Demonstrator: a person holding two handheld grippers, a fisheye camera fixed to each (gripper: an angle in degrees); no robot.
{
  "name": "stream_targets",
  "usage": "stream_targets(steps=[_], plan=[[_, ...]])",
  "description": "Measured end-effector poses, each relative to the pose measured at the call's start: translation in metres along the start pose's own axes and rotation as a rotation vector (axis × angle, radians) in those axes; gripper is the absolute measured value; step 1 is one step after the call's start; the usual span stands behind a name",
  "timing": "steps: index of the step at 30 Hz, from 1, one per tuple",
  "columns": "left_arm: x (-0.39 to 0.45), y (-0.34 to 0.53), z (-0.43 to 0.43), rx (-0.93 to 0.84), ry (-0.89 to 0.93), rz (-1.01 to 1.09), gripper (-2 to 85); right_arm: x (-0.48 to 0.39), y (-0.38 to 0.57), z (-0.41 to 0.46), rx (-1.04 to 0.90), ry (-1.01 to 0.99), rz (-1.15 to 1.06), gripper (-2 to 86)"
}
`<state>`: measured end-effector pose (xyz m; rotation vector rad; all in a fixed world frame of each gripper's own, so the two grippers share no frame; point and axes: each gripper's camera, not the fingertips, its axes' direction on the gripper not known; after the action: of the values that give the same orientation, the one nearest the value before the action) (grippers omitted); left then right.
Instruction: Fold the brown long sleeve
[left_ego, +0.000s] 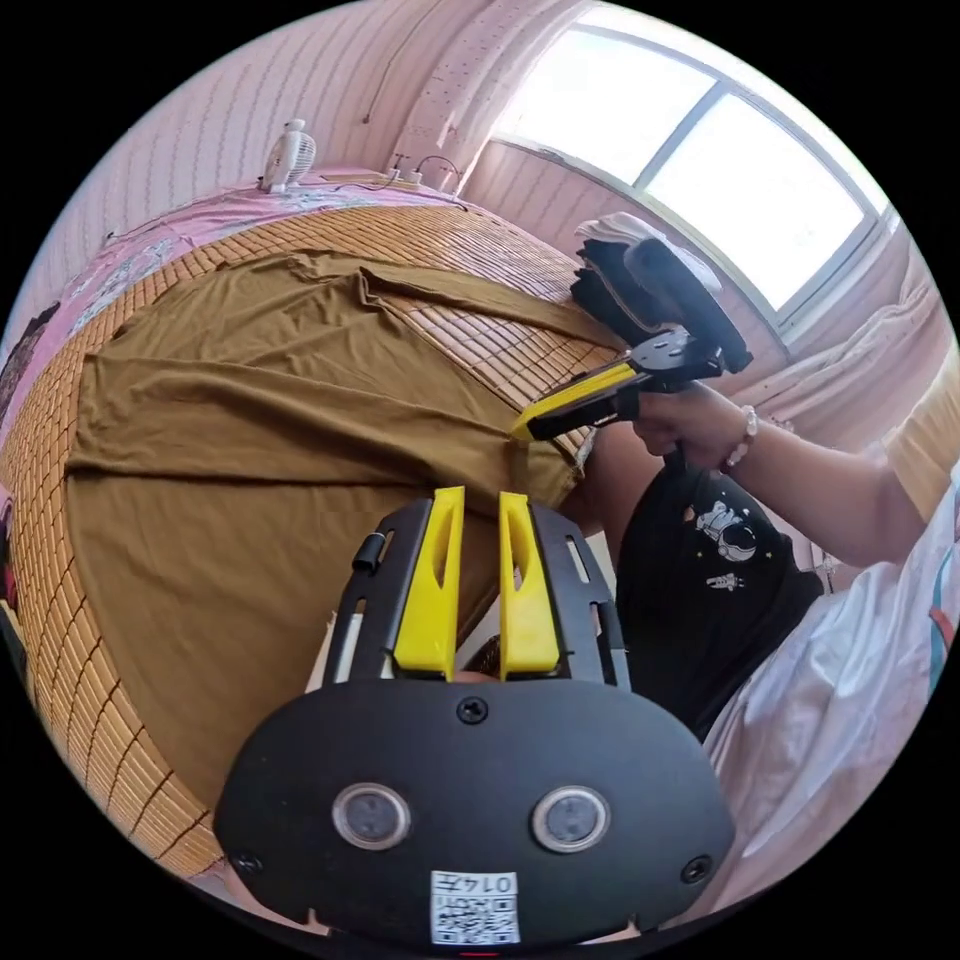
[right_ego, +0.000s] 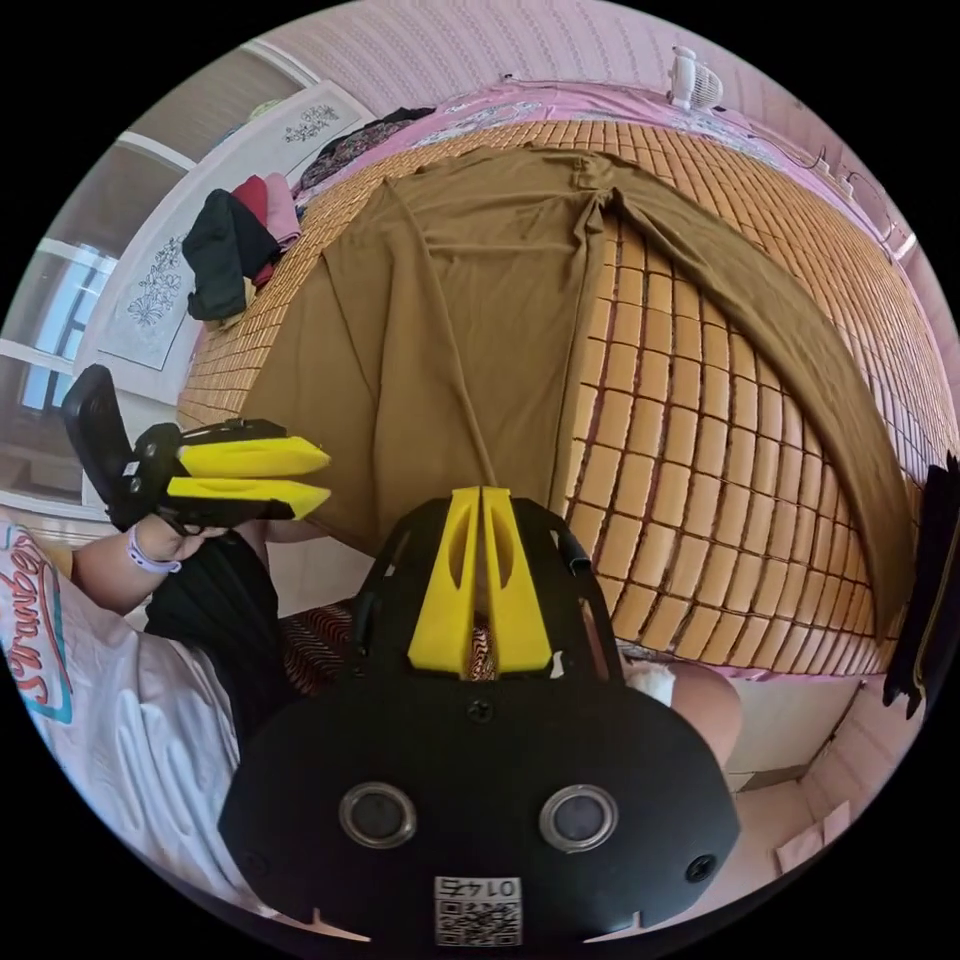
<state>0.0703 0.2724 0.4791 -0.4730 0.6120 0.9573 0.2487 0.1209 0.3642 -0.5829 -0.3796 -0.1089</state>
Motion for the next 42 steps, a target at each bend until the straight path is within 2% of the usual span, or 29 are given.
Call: stream_targets(steps=[5, 8, 10, 12, 16, 21, 23, 26, 32, 36, 40, 42], plan=[[0.019, -0.022, 0.023, -0.062, -0.027, 0.068, 7.0, 0.014, 0.012, -0.015, 0.106, -0.011, 0.042, 0.6], [0.028, -0.029, 0.035, -0.092, -0.027, 0.082, 7.2, 0.011, 0.013, 0.0, 0.044, -0.064, 0.01, 3.7], [0.034, -0.03, 0.043, -0.11, -0.046, 0.088, 7.3, 0.004, 0.012, 0.013, -0.019, 0.009, -0.022, 3.6], [0.036, -0.031, 0.048, -0.125, -0.036, 0.084, 7.3, -0.002, 0.015, 0.006, 0.009, 0.097, -0.039, 0.9], [0.043, -0.035, 0.048, -0.104, -0.042, 0.087, 7.2, 0.005, 0.024, -0.021, 0.132, 0.045, -0.001, -0.3], [0.049, -0.038, 0.057, -0.122, -0.04, 0.085, 7.2, 0.018, 0.031, -0.006, 0.075, -0.06, 0.007, 4.2], [0.052, -0.039, 0.059, -0.12, -0.048, 0.089, 7.2, 0.011, 0.031, 0.006, 0.016, 0.017, -0.022, 5.6], [0.056, -0.04, 0.066, -0.133, -0.049, 0.092, 7.2, 0.002, 0.031, 0.007, 0.011, 0.115, -0.054, 2.8], [0.066, -0.045, 0.067, -0.116, -0.049, 0.113, 7.2, 0.012, 0.043, -0.02, 0.14, 0.112, -0.006, 0.3], [0.07, -0.051, 0.079, -0.137, -0.04, 0.113, 7.3, 0.026, 0.045, -0.006, 0.085, 0.083, 0.045, 3.3], [0.078, -0.053, 0.099, -0.204, -0.066, 0.153, 7.2, 0.022, 0.048, -0.007, 0.126, 0.132, 0.028, 5.6], [0.08, -0.052, 0.101, -0.194, -0.084, 0.164, 6.7, 0.024, 0.045, 0.005, 0.067, 0.148, 0.034, 5.1]])
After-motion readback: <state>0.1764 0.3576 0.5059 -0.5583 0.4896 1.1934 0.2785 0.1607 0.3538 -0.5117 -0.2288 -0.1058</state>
